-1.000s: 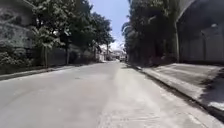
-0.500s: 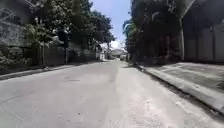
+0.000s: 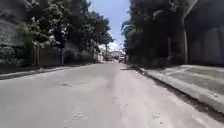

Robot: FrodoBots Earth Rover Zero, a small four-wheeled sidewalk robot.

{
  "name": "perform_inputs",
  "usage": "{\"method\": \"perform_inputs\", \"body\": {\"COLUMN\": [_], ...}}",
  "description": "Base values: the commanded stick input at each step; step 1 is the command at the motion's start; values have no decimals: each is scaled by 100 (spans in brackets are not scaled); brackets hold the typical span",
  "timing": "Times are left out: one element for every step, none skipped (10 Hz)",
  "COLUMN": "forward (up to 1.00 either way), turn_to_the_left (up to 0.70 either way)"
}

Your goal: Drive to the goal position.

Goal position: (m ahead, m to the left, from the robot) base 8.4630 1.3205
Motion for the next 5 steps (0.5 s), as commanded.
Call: {"method": "perform_inputs", "body": {"forward": [100,100,100,100,100], "turn_to_the_left": [-5,-4,-5,-6,-5]}}
